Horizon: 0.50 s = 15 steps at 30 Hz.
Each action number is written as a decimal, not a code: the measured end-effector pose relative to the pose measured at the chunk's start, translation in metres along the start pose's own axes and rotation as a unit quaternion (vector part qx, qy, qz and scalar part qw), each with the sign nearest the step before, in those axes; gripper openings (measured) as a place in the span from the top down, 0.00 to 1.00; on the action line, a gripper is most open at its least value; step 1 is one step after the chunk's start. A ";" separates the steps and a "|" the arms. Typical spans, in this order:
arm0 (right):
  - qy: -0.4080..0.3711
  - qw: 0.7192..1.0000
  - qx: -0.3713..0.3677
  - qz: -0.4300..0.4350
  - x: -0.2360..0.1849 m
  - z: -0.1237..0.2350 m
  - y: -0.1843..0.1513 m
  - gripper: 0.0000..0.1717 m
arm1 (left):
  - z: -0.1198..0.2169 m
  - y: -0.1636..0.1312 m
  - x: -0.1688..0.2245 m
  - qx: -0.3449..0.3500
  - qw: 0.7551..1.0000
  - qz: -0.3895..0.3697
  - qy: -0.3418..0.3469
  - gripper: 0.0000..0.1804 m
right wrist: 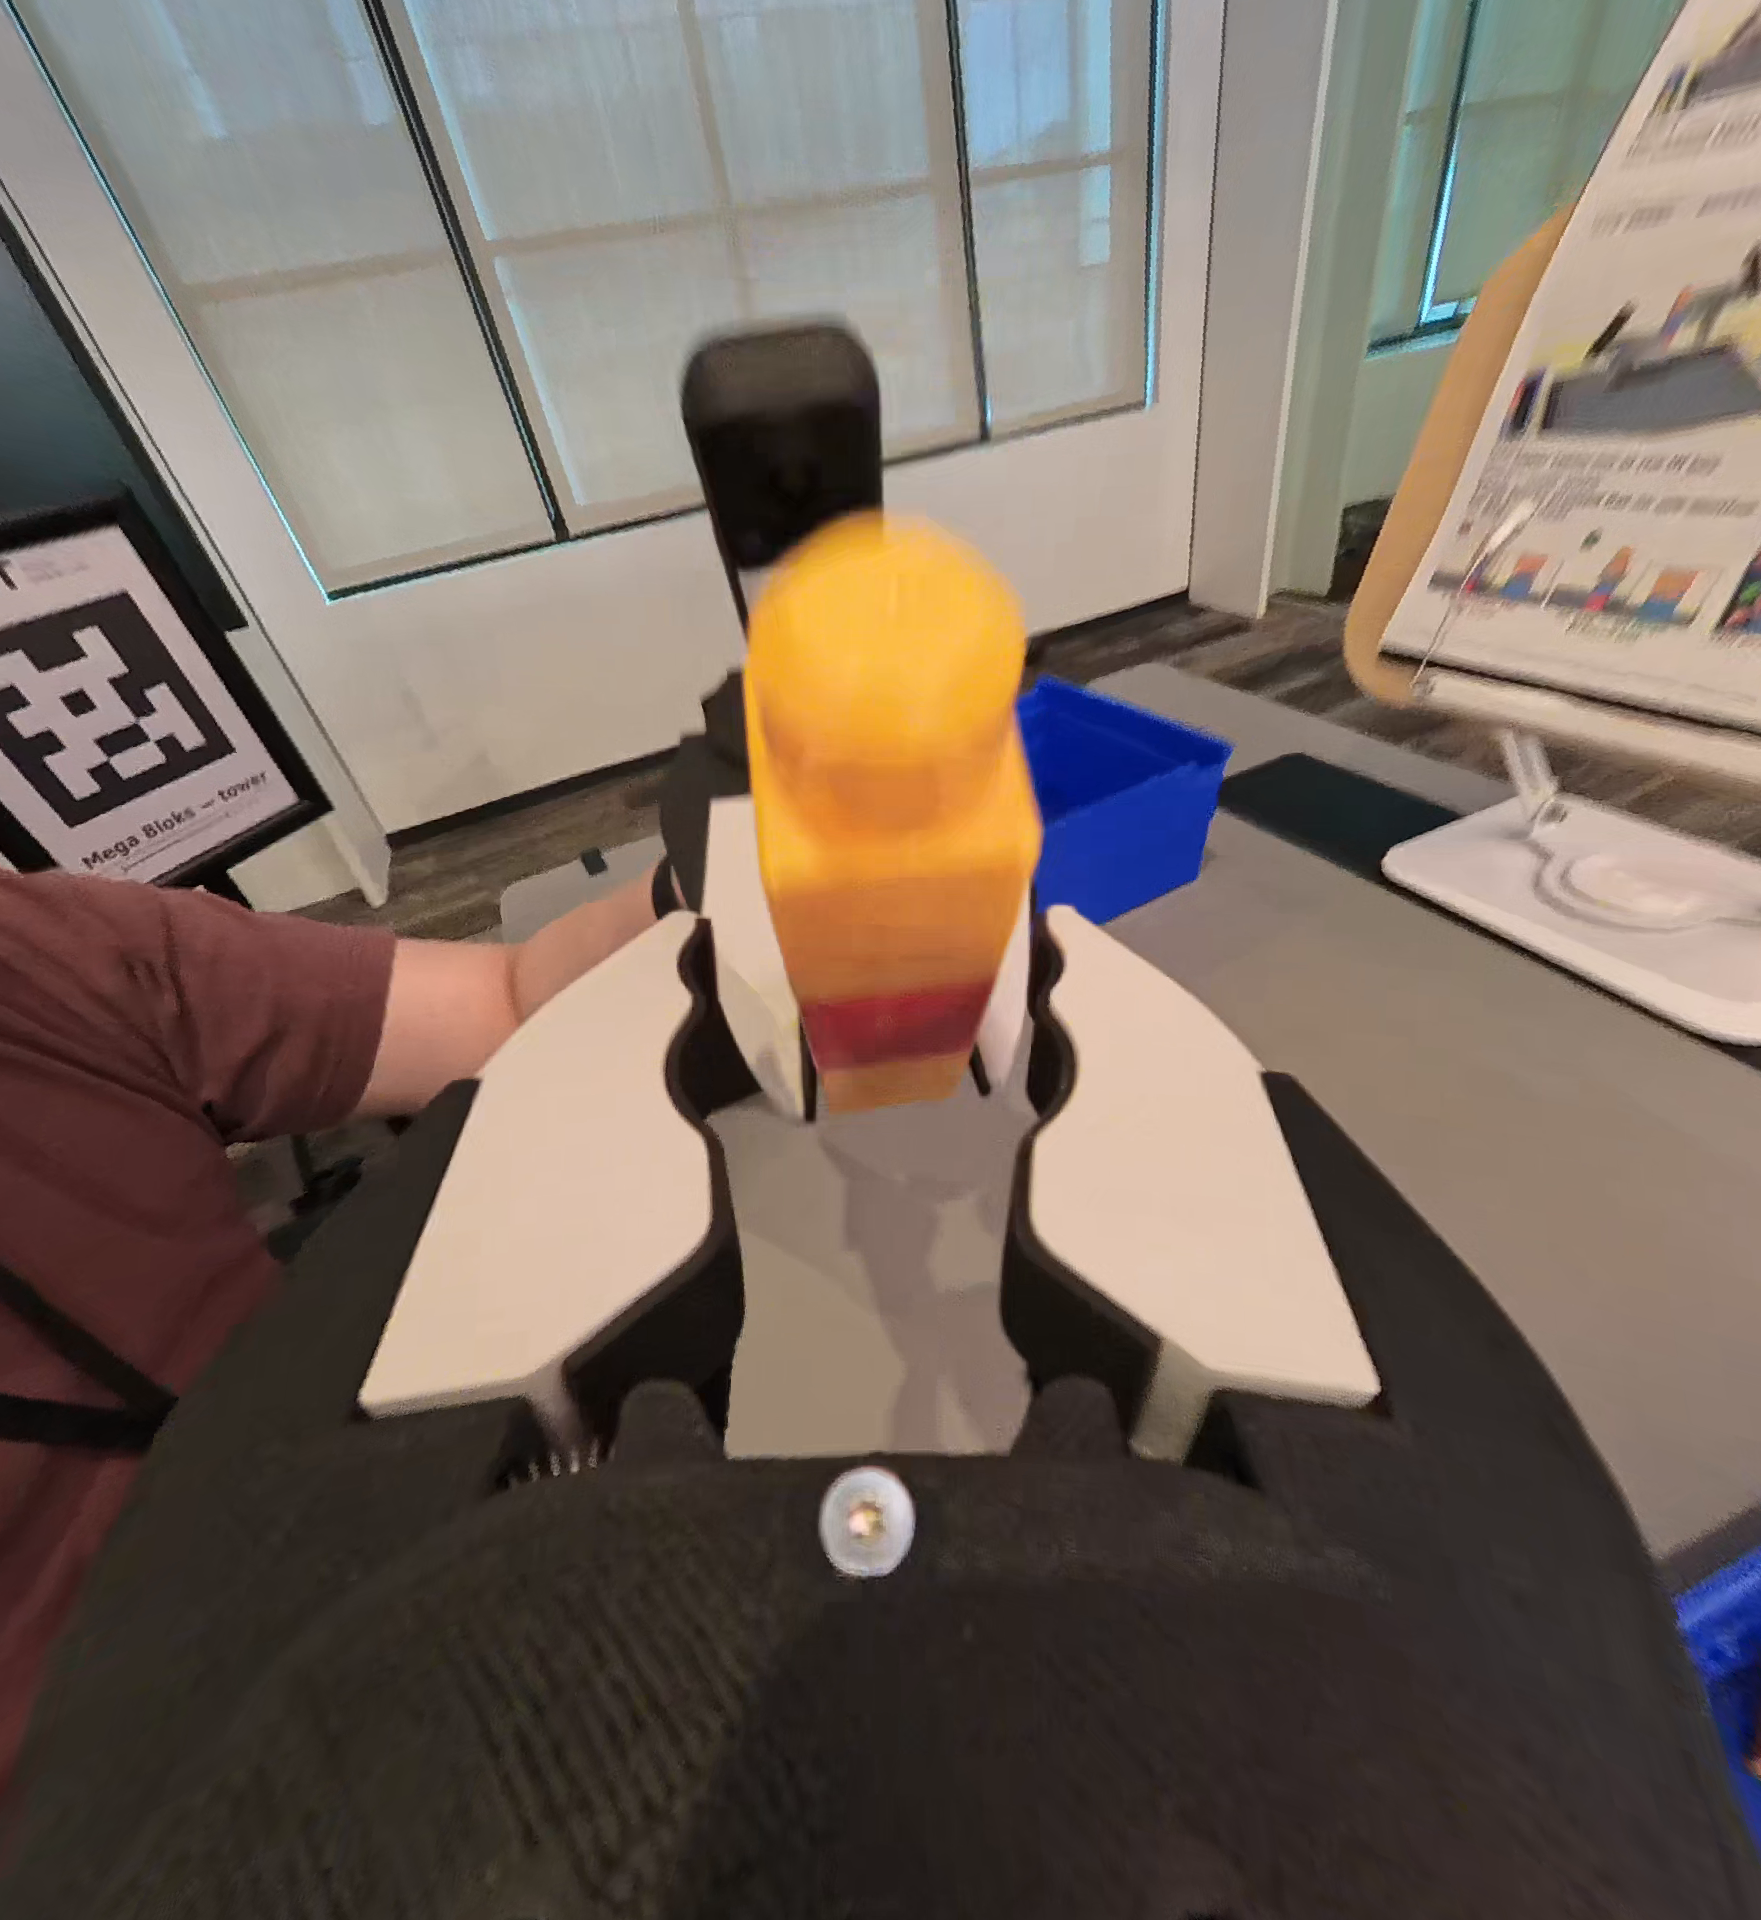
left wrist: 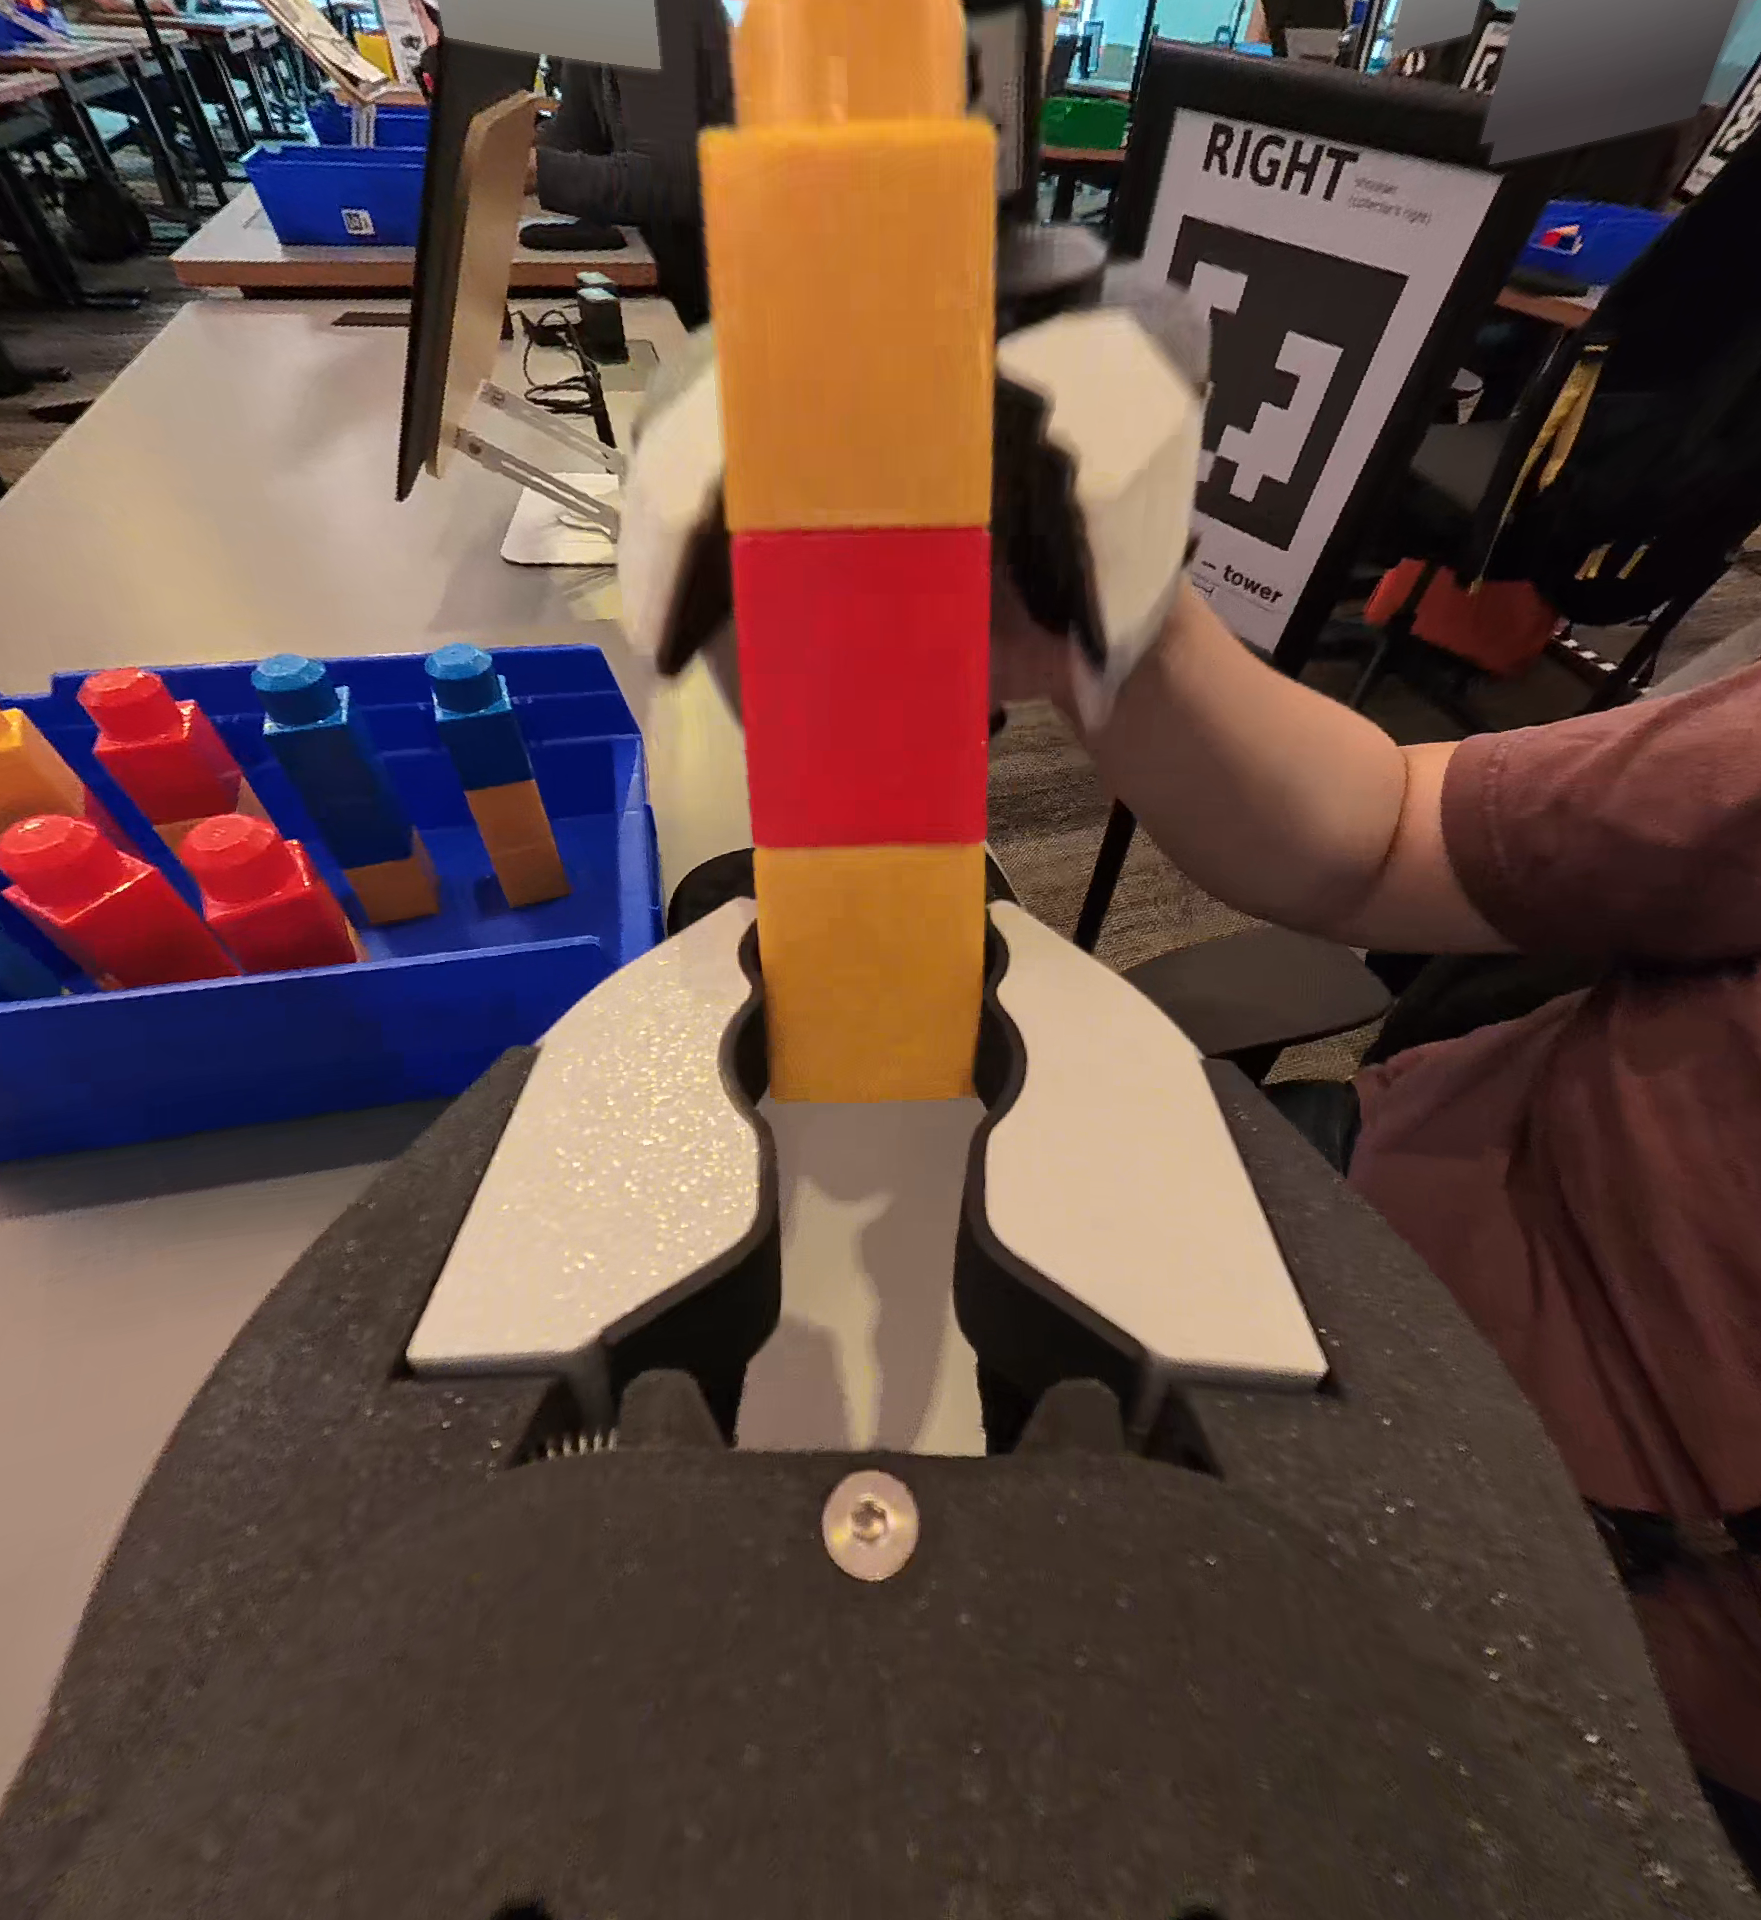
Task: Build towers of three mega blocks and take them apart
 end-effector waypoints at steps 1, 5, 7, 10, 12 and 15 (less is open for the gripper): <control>-0.007 1.000 0.011 0.004 0.001 0.005 0.008 0.66 | 0.001 0.001 0.001 0.003 1.000 -0.002 -0.001 0.80; -0.001 1.000 -0.017 0.010 0.003 0.015 0.024 0.78 | 0.003 0.002 0.002 0.002 1.000 0.006 -0.009 0.80; 0.001 0.999 -0.032 0.017 0.002 0.015 0.025 0.78 | 0.003 0.001 0.002 -0.002 1.000 0.008 -0.015 0.80; 0.003 0.999 -0.044 0.015 0.001 0.016 0.025 0.76 | 0.003 0.002 0.003 0.005 0.998 0.032 -0.047 0.80; -0.005 0.998 -0.053 0.019 0.001 0.017 0.024 0.69 | 0.005 0.005 0.004 0.024 0.995 0.054 -0.075 0.80; 0.001 1.000 -0.018 0.015 0.000 0.021 0.028 0.75 | 0.008 0.005 0.003 0.025 0.996 0.053 -0.072 0.80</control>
Point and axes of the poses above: each gripper's, where its closed fingertips meet, z back along the fingers, y out of its top, x = y × z across the jaws, the point moved 9 cm from there along z, back along the fingers, and after that the axes turned 15 degrees about z, right-handed, at the moved point
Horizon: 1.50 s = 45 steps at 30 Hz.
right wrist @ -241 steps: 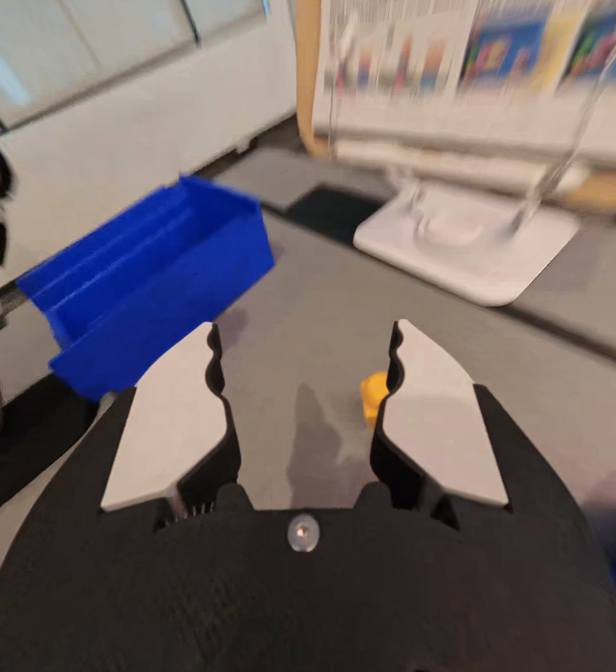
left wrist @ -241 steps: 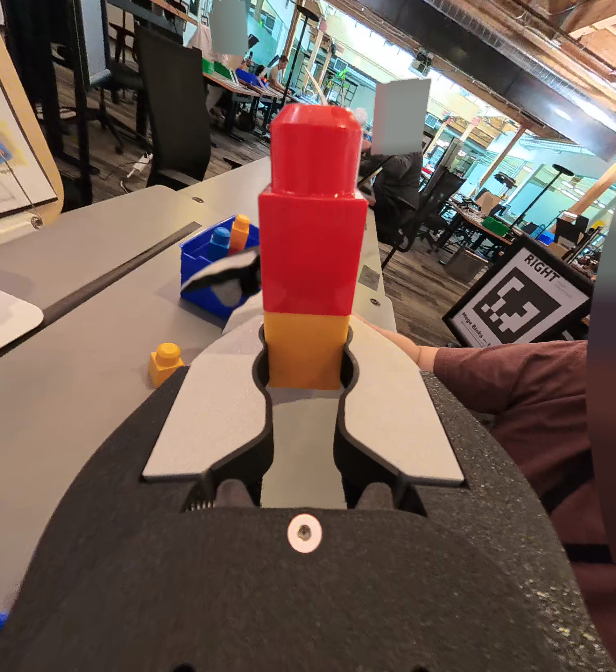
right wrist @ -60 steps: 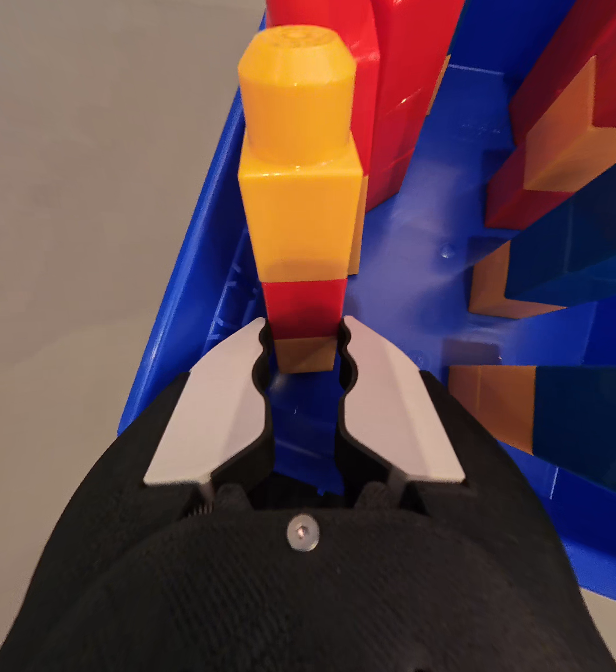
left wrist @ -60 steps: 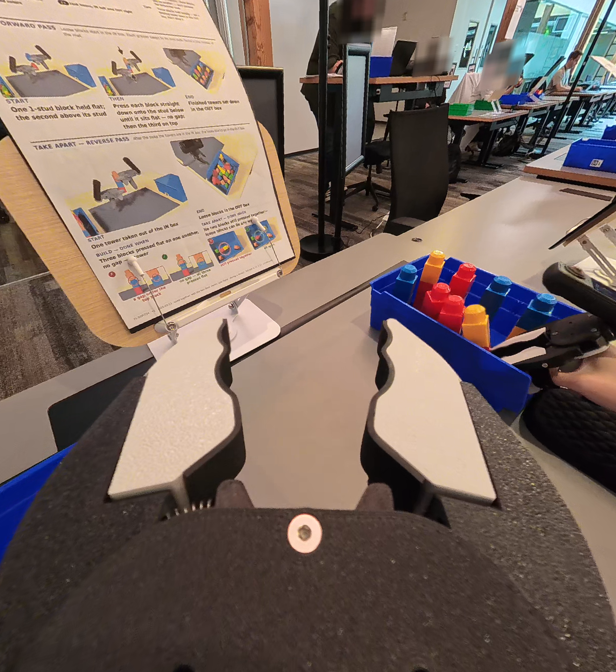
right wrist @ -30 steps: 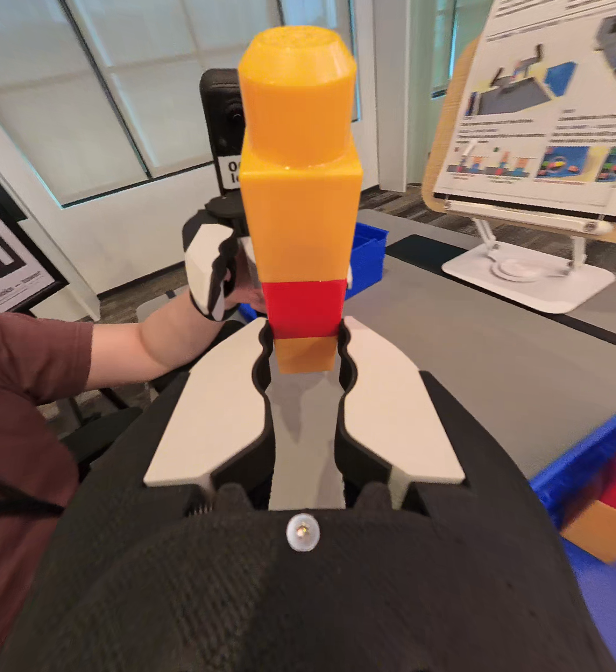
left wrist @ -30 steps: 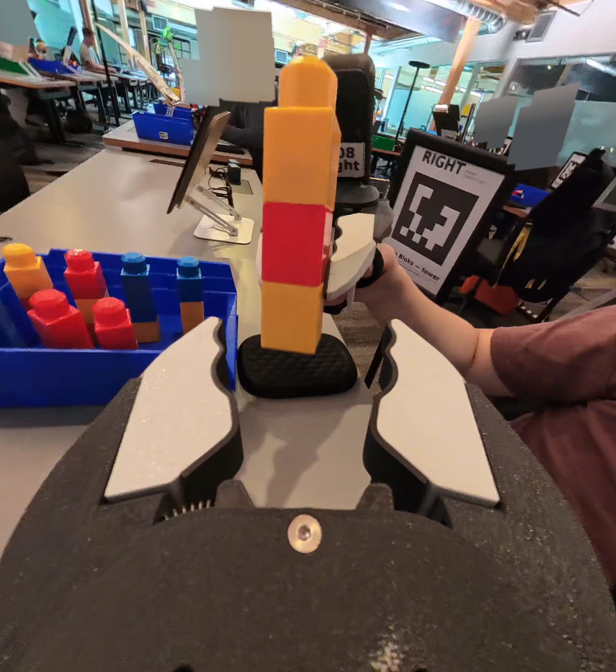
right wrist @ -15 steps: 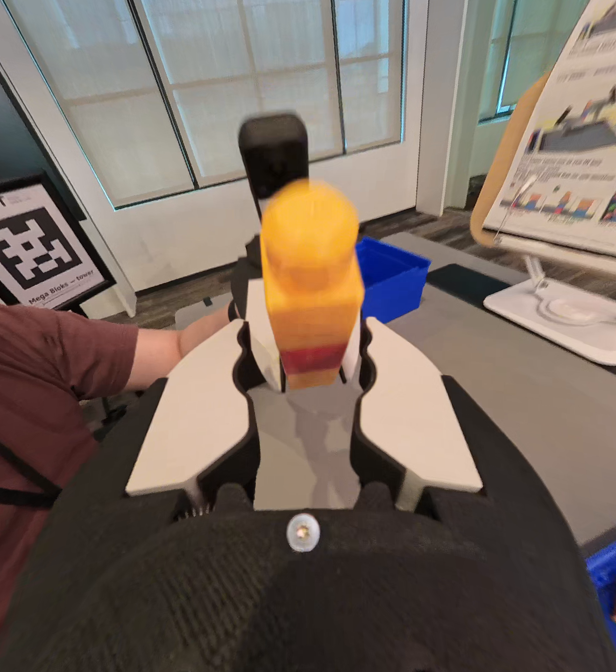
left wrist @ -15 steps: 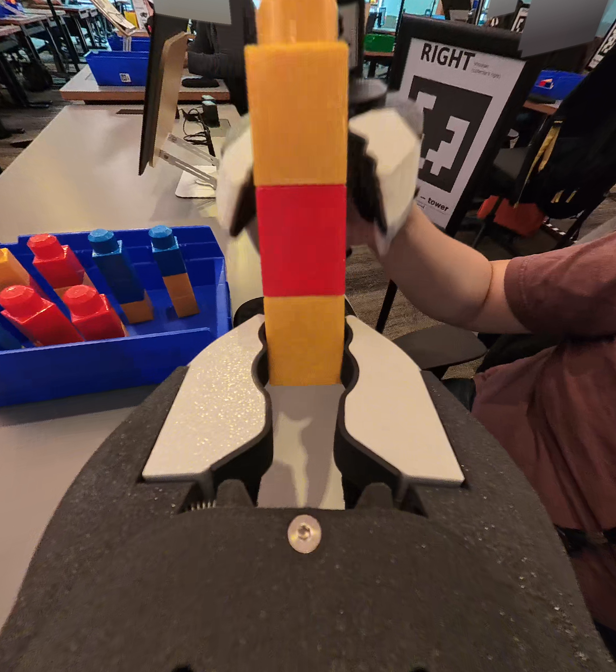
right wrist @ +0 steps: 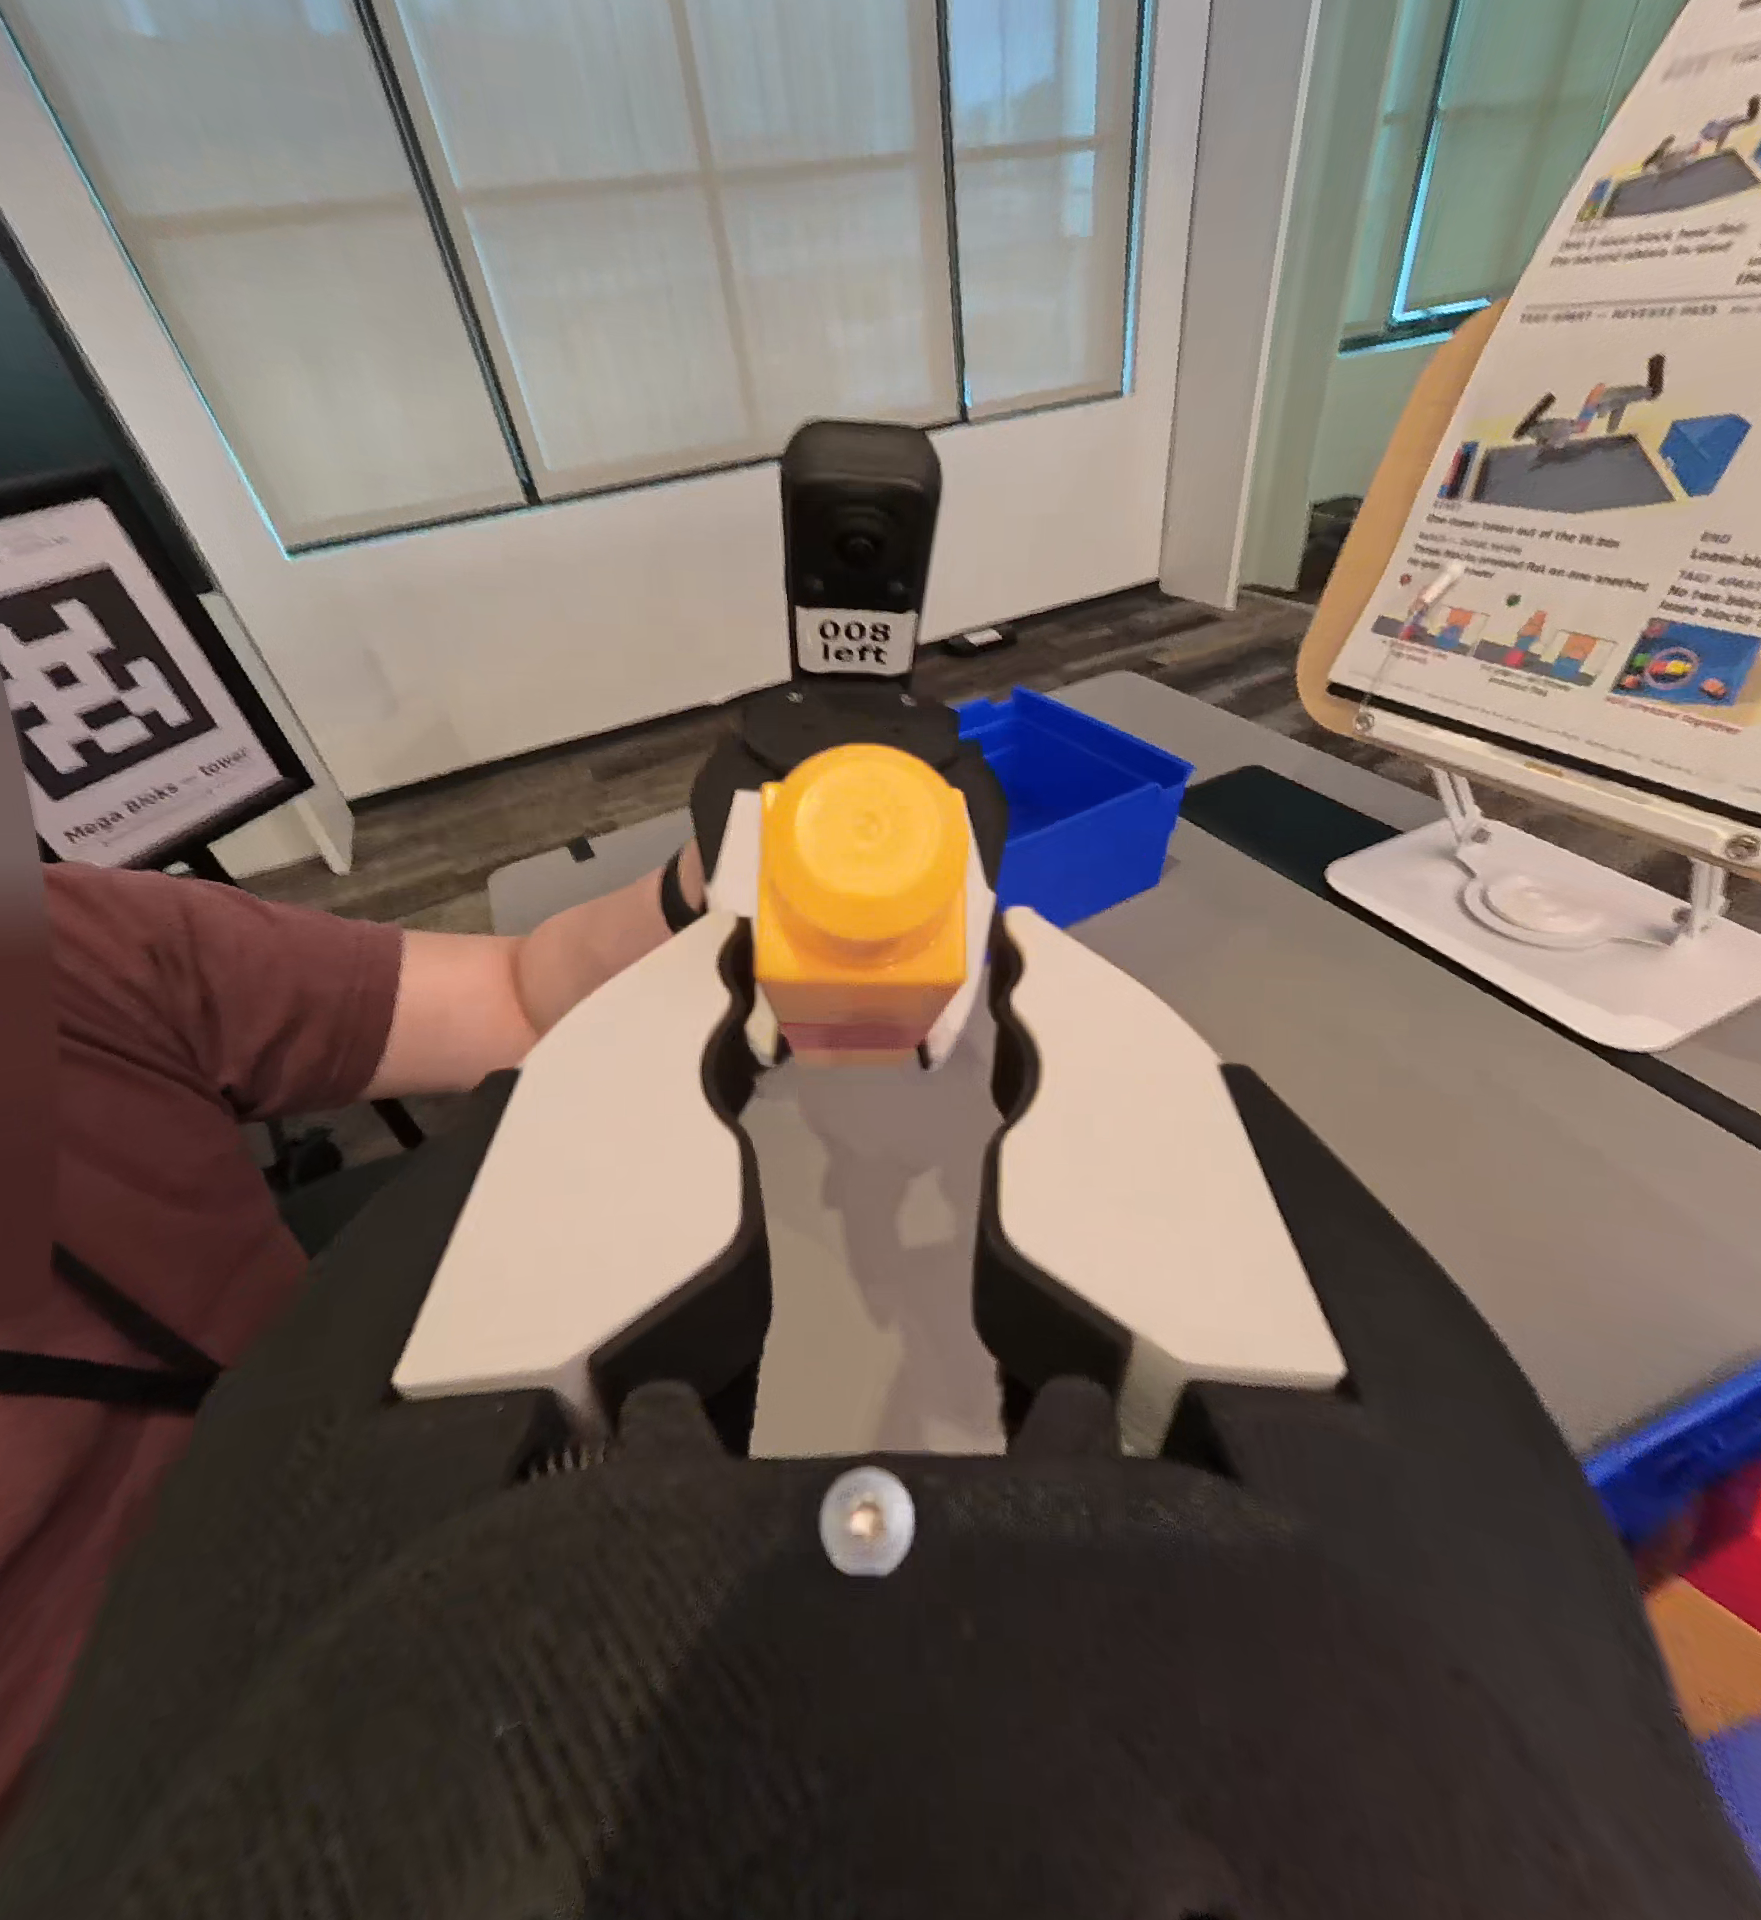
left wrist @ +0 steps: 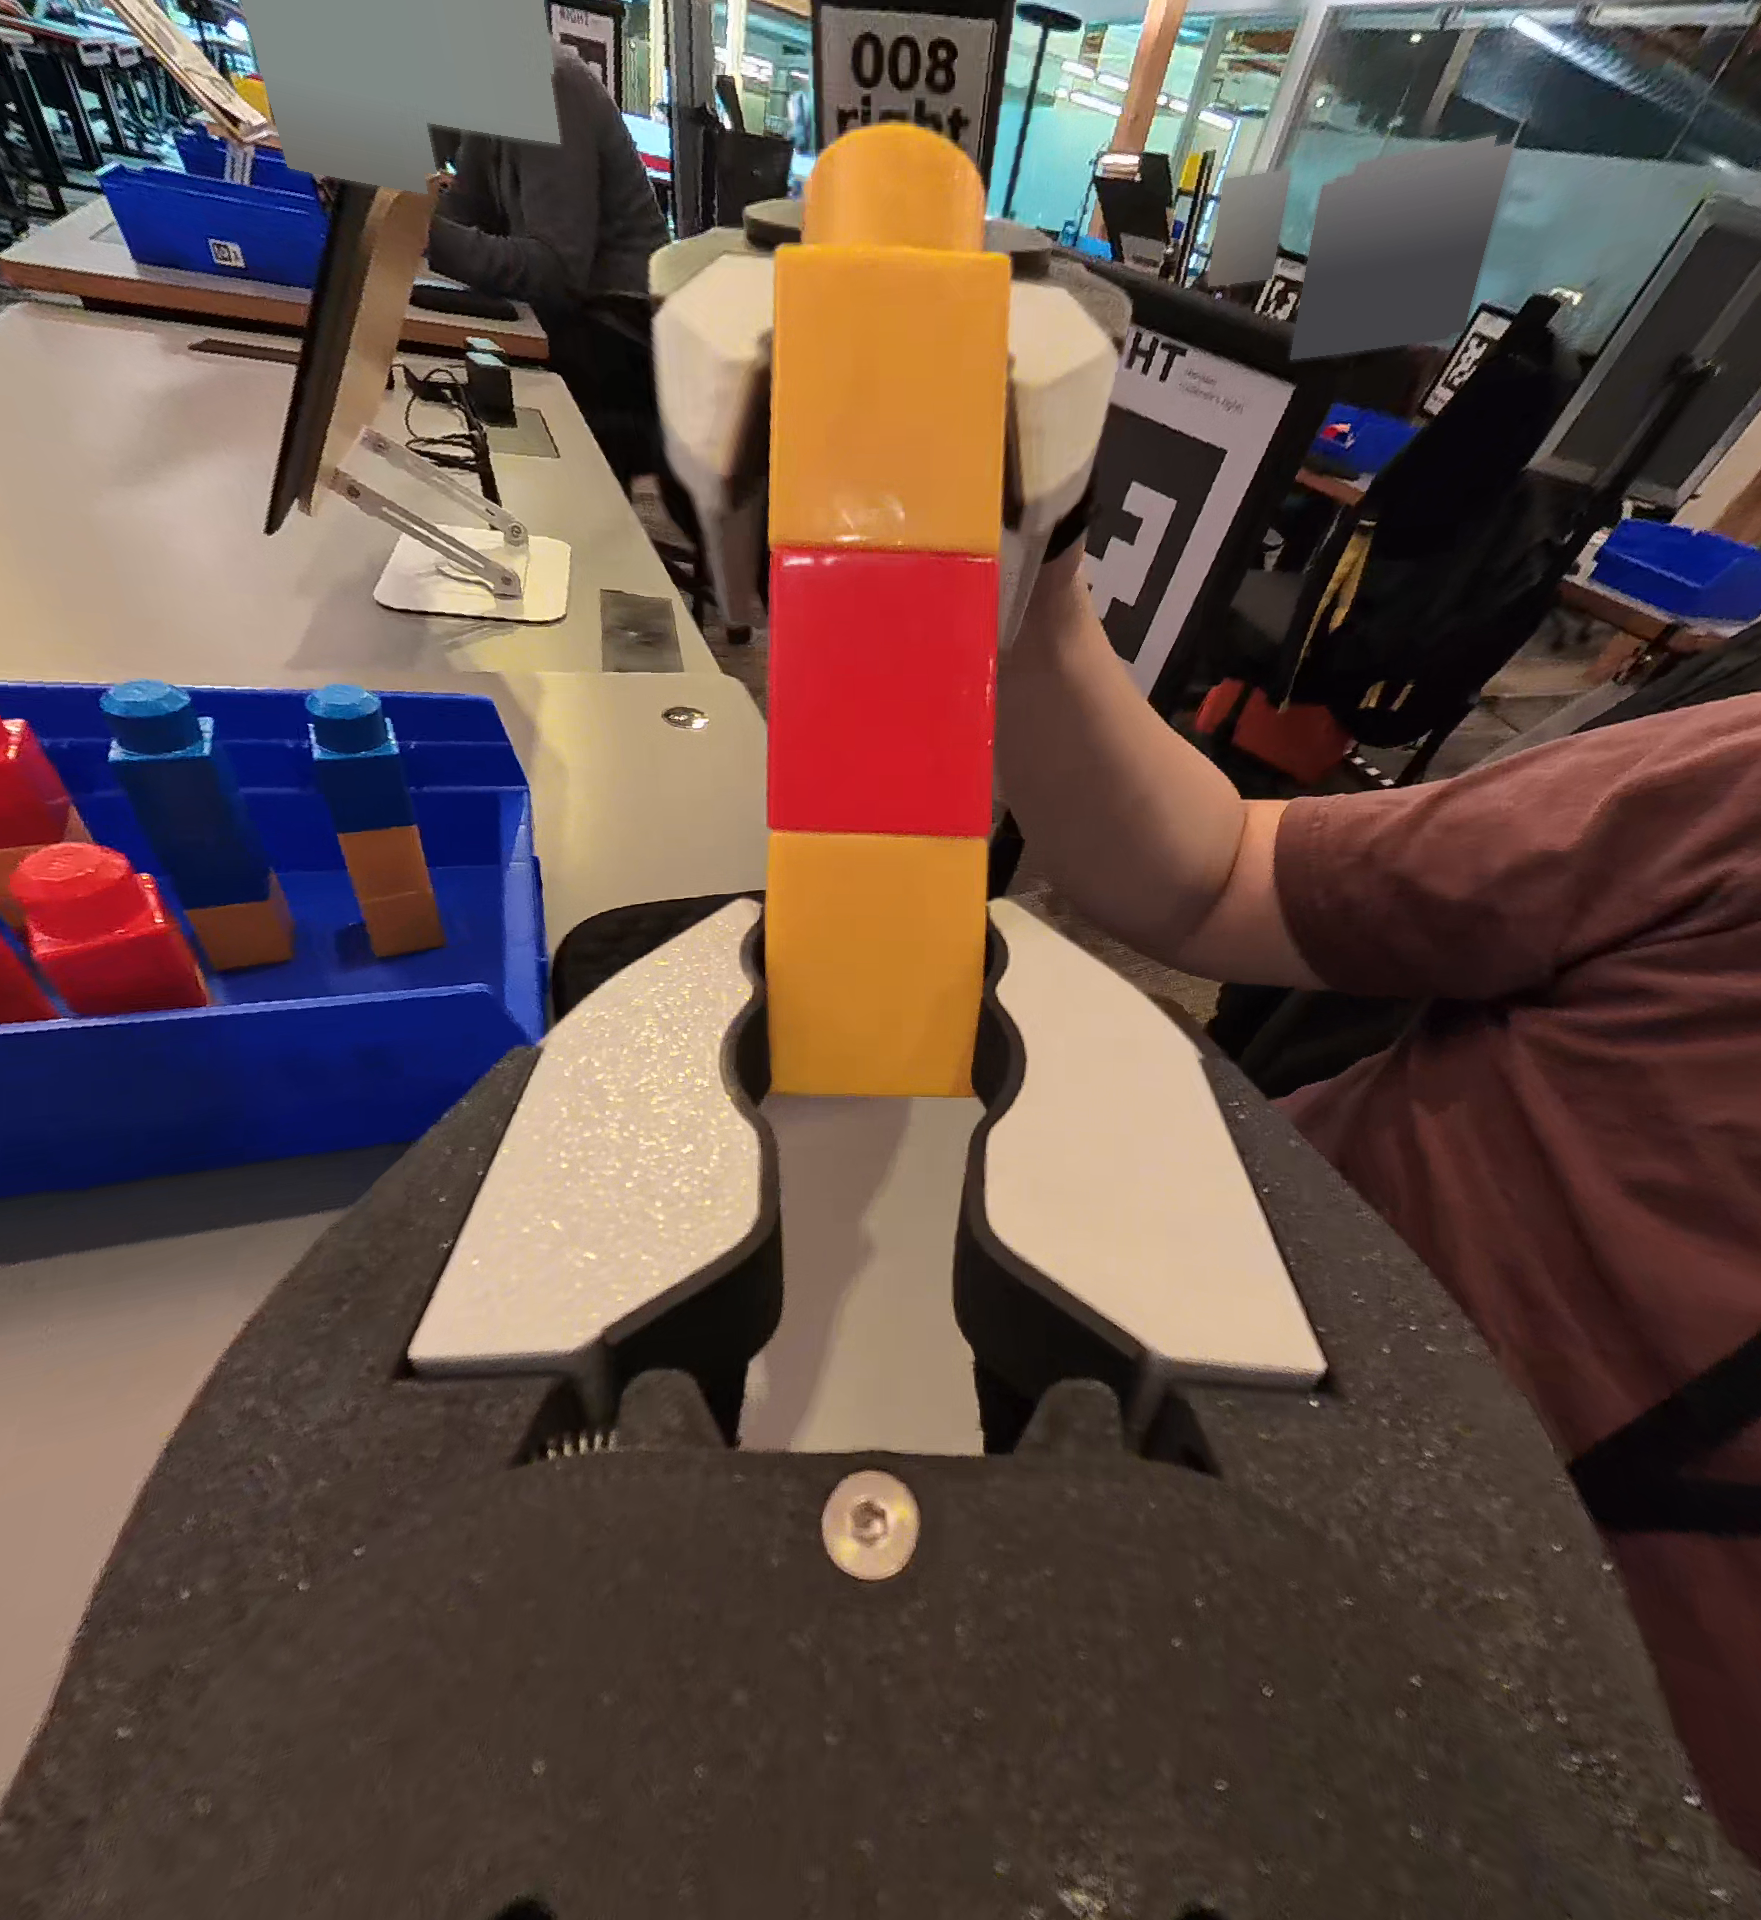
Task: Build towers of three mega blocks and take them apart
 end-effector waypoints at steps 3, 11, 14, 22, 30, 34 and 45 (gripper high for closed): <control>0.008 1.000 0.004 -0.020 0.001 0.001 0.001 0.79 | -0.001 0.000 0.001 -0.003 1.000 0.005 -0.001 0.80; 0.015 0.999 -0.033 -0.021 -0.001 0.001 -0.003 0.79 | -0.002 -0.004 -0.002 -0.031 0.999 0.016 -0.008 0.80; 0.010 0.999 -0.038 -0.027 -0.001 0.002 -0.003 0.79 | -0.004 -0.006 -0.004 -0.027 0.999 0.033 -0.021 0.80; -0.221 0.958 -0.168 -0.071 0.051 0.072 -0.011 0.79 | 0.029 0.009 -0.017 0.057 0.995 0.071 0.038 0.56; -0.342 0.881 -0.295 -0.144 0.099 0.064 -0.117 0.79 | 0.068 0.017 -0.011 0.073 0.992 0.053 0.091 0.58; -0.344 0.864 -0.345 -0.129 0.102 0.045 -0.148 0.78 | 0.074 0.020 -0.008 0.086 0.992 0.052 0.082 0.59; -0.348 0.864 -0.346 -0.110 0.100 0.029 -0.168 0.78 | 0.070 0.018 -0.010 0.070 0.992 0.056 0.086 0.59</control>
Point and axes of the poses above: each gripper's, where its closed fingertips meet, z back along the fingers, y out of its top, x = y × z across the jaws, the point moved 9 cm from there along z, back along the fingers, and after that the axes turned 15 degrees about z, right-handed, at the moved point
